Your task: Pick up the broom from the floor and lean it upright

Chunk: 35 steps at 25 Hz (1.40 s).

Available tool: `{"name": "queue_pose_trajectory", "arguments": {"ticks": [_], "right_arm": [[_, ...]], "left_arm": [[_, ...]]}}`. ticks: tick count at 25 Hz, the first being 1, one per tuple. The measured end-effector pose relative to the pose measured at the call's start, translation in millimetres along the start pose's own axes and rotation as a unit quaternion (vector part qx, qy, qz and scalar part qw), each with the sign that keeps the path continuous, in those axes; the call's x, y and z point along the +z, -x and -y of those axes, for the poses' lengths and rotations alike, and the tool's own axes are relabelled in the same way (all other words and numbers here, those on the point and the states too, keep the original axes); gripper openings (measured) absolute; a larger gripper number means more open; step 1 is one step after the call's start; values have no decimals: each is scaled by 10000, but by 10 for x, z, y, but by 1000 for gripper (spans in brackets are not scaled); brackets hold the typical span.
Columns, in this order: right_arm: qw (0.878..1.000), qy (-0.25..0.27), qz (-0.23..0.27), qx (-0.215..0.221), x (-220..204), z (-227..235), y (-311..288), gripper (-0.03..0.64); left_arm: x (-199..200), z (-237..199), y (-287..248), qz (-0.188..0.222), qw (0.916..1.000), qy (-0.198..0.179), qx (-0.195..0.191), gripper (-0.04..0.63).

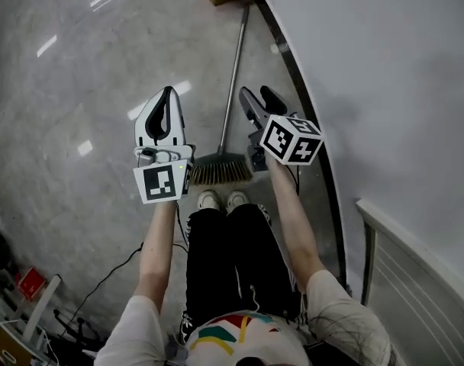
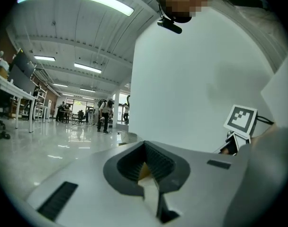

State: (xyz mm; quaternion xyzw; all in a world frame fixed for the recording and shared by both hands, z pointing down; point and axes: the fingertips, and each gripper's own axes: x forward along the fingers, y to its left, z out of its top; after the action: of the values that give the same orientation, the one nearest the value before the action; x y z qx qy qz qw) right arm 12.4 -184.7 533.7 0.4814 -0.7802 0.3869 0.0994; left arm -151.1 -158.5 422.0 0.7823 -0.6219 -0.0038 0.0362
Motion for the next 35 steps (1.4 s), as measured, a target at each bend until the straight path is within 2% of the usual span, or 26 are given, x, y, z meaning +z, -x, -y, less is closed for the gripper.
{"name": "queue_pose_trajectory", "arguments": {"ticks": [2,5,8,11,14,18,20,23,24,25,26,28,31,35], "right_arm": [[9997,-164,-143,-125,-524,478,-552,244],[9967,-161,-549,-573,-1208,1128,-1233,244],[9905,-298,-1019,-871,-1756,1530,-1682,244],[9838,-291,-1389,-1091,-2145,1772,-1894,244],[9796,-165,-1529,-1296,-2263,1884,-2024,244],[9697,649,-1760,-1563,-2317,1935,-2148,244],[9654,807,-1844,-1657,-2350,1964,-2213,244],[9616,860,-1851,-1836,-2335,1984,-2256,238],[9615,874,-1816,-1870,-2325,1977,-2259,207],[9624,841,-1767,-1883,-2322,1971,-2260,141],[9643,743,-1707,-1882,-2327,1968,-2259,123],[9688,471,-1566,-1862,-2332,1967,-2240,114],[9743,175,-1268,-1855,-2253,1944,-2113,104],[9804,195,-854,-1765,-1867,1755,-1888,97]], "left_arm": [[-791,-102,-130,-14,10000,-16,-79,44],[-1756,-271,-303,-93,9998,-127,-120,44],[-2428,-389,-427,113,9997,-185,-59,44],[-2867,-309,-418,-144,9994,-236,-214,44],[-2937,-226,-442,-280,9984,-391,-291,44],[-2933,-174,-470,-109,9977,-608,-268,44],[-2915,-137,-480,-4,9972,-664,-340,44],[-2867,-148,-477,-11,9979,-558,-314,44],[-2842,-170,-467,33,9979,-584,-278,44],[-2842,-194,-451,18,9976,-641,-244,44],[-2874,-218,-432,-78,9971,-722,-214,44],[-2936,-248,-415,-278,9963,-795,-148,44],[-2837,-230,-402,-316,9974,-643,-105,44],[-2474,-319,-455,-299,9951,-936,-145,44]]}}
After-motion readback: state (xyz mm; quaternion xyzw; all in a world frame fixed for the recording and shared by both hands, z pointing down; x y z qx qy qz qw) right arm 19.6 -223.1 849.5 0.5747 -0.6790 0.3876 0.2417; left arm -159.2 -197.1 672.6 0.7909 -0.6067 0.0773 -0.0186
